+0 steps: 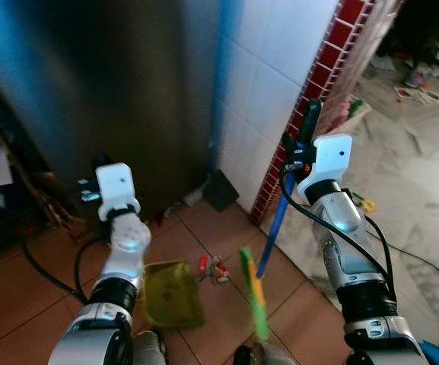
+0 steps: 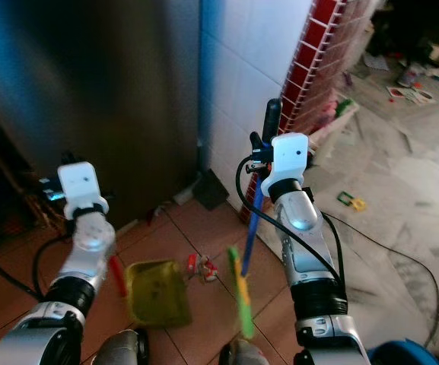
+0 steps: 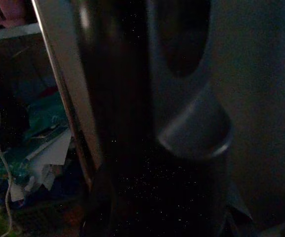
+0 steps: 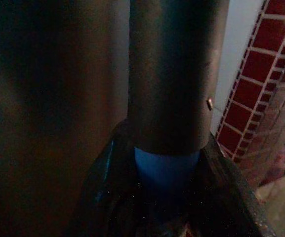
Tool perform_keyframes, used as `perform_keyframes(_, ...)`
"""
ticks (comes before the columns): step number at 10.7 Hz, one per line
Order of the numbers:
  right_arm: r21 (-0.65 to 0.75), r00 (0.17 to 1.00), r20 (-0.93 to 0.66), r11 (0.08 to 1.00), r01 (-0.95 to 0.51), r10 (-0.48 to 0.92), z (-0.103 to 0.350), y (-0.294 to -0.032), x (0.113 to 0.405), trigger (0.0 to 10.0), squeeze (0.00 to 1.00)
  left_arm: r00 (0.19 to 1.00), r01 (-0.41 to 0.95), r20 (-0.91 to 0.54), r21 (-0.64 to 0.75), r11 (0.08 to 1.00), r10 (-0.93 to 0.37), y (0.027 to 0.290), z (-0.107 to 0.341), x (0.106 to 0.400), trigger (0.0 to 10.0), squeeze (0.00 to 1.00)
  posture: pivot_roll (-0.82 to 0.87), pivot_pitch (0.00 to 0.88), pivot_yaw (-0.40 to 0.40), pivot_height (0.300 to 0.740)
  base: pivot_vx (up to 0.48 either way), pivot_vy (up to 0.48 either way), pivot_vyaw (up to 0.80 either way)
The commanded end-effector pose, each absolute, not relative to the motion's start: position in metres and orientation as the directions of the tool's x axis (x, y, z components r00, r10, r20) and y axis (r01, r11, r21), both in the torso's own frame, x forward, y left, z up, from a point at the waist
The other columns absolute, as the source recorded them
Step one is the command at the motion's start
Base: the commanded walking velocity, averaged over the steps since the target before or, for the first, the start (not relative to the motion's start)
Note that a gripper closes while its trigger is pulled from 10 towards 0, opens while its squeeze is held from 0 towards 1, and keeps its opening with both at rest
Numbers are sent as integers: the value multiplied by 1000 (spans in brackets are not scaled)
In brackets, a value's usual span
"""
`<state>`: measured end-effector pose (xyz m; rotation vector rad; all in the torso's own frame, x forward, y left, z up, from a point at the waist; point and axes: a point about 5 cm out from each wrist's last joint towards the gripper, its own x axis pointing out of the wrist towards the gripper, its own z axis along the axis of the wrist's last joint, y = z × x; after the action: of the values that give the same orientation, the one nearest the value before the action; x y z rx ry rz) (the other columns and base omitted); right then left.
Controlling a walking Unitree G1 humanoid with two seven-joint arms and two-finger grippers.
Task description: Sweep floor
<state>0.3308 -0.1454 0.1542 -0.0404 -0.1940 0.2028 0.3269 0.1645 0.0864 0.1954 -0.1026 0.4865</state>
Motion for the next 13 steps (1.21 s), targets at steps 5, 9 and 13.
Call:
perform_keyframes(5, -55, 950, 235, 979, -196, 204, 166, -131, 335, 10000, 0, 886, -450, 243, 250, 857, 394, 155, 90, 333, 10000, 0, -136, 99, -89, 740, 0, 0, 0)
perform_keyframes(9, 184, 939, 142, 924, -336, 313, 153, -110, 333, 10000, 0, 900, -423, 232, 254, 870, 369, 150, 87, 334, 10000, 0, -136, 80, -77, 740, 0, 0, 0)
perform_keyframes(13, 222, 808, 147, 777, -589, 571, 178, -112, 329, 10000, 0, 908, -406, 218, 247, 880, 358, 146, 86, 334, 10000, 0, -156, 72, -79, 740, 0, 0, 0)
